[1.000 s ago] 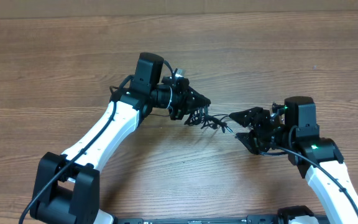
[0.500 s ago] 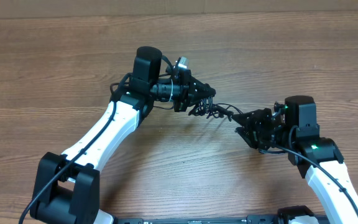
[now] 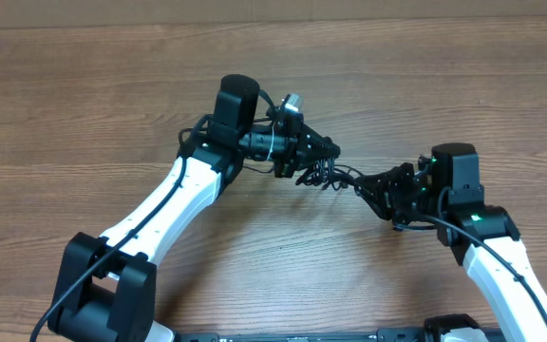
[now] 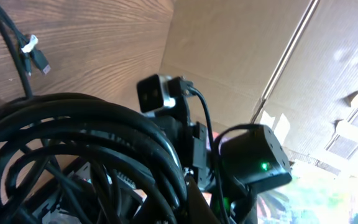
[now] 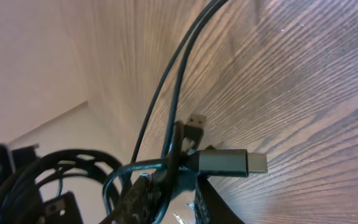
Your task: Untangle cables
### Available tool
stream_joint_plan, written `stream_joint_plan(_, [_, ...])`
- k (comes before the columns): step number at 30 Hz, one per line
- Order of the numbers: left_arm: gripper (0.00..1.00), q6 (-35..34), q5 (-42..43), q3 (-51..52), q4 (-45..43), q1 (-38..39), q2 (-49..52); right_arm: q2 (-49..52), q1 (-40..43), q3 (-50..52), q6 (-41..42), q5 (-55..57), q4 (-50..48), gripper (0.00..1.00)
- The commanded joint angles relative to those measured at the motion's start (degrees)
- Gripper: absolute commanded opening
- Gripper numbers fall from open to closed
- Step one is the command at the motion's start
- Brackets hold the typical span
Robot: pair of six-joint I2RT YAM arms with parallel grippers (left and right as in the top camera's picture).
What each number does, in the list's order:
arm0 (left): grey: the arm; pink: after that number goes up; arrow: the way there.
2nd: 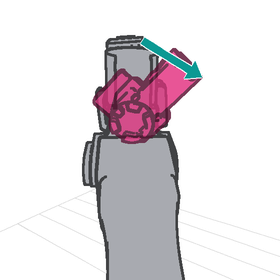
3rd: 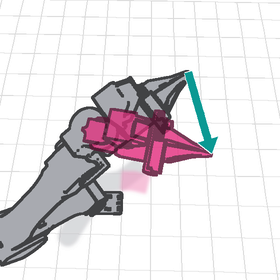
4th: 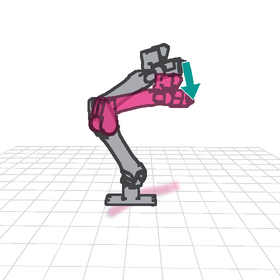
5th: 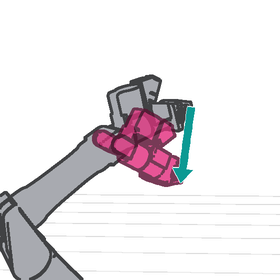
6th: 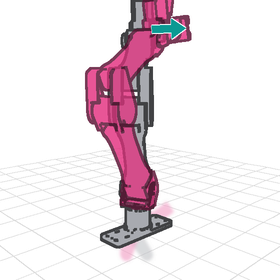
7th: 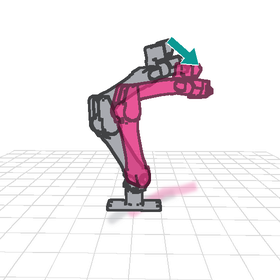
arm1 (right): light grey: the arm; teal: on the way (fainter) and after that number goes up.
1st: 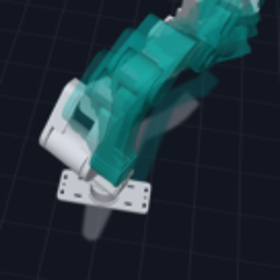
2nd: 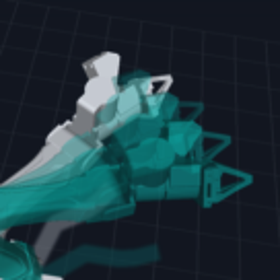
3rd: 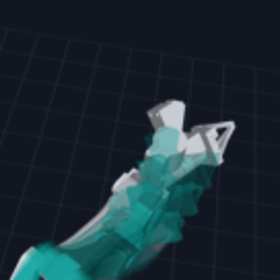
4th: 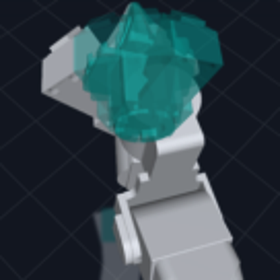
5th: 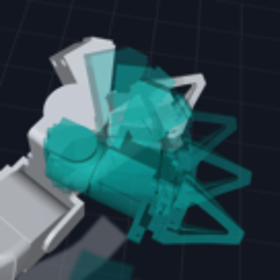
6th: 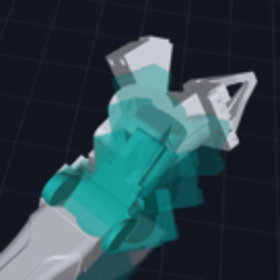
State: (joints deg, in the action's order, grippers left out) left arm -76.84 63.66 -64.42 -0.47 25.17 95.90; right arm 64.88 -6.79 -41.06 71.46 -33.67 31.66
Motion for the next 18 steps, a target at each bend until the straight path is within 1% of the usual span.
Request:
stream_joint_plan(1, [0.04,-0.8,1.7,-0.7,-0.3,0.8,-1.1,0.9,0.0,-0.5,0.6,-0.6,-0.1,0.19])
stream_joint_plan(4, [0.04,0.3,1.7,-0.7,-0.3,0.8,-1.1,1.1,0.0,-0.5,0.5,-0.5,-0.1,0.1])
stream_joint_plan(5, [0.04,1.1,1.7,-0.7,-0.3,0.8,-1.1,1.1,0.0,-0.5,0.5,-0.5,-0.1,0.06])
stream_joint_plan(6, [0.04,1.8,1.7,-0.7,-0.3,0.7,-1.1,1.1,0.0,-0.5,0.1,-0.5,-0.1,0.04])
stream_joint_plan(11, [0.04,9.4,2.0,-0.7,-0.1,-0.5,-1.1,1.1,0.0,-0.5,-7.5,0.3,0.1,0.04])
stream_joint_plan(16, [0.04,14.9,3.2,-0.7,0.7,-2.5,-1.1,1.1,0.0,-0.5,-21.9,3.8,0.8,0.04])
stream_joint_plan(18, [0.04,15.9,4.5,-0.7,0.7,-3.6,-1.1,1.1,0.0,-0.5,-26.1,8.2,2.6,0.04])
